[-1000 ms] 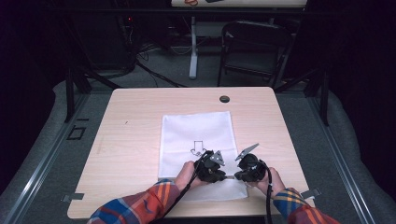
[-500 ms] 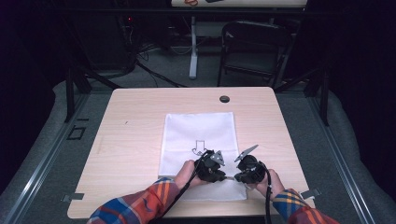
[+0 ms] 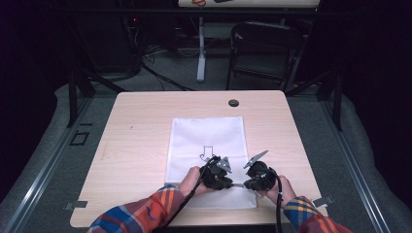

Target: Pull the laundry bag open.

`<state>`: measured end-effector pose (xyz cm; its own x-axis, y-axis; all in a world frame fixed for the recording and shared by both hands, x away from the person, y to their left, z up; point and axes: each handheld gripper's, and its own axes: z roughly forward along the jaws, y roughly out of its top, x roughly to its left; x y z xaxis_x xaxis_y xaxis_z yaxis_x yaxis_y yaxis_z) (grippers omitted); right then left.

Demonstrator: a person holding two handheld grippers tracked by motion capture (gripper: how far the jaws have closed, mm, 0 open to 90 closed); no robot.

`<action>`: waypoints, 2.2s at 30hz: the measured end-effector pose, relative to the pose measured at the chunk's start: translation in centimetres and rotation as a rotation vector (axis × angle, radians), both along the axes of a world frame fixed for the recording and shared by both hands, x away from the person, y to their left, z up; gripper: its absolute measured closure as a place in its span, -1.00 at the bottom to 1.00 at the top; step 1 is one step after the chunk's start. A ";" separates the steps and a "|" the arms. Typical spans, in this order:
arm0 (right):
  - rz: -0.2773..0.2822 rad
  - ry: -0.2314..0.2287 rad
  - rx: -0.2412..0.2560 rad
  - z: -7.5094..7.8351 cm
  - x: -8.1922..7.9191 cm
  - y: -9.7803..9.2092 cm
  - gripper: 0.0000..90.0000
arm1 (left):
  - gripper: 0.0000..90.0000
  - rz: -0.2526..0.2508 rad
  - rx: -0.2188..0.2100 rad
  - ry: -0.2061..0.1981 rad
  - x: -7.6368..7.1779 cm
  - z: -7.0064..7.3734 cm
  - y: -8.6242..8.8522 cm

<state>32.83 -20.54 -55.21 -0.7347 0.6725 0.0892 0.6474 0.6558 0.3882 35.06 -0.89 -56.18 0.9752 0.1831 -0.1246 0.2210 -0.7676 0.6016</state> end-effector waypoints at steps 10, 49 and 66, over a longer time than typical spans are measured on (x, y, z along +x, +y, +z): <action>0.000 0.001 0.005 0.0 0.1 0.0 1.00 | 0.81 -0.003 0.004 -0.003 0.0 0.2 0.7; 0.009 -0.002 0.003 0.0 0.1 0.0 1.00 | 0.81 0.012 -0.007 0.011 -0.1 0.5 3.4; 0.005 0.000 0.008 -0.1 0.1 0.0 1.00 | 0.81 0.027 -0.009 0.005 -0.3 1.0 5.0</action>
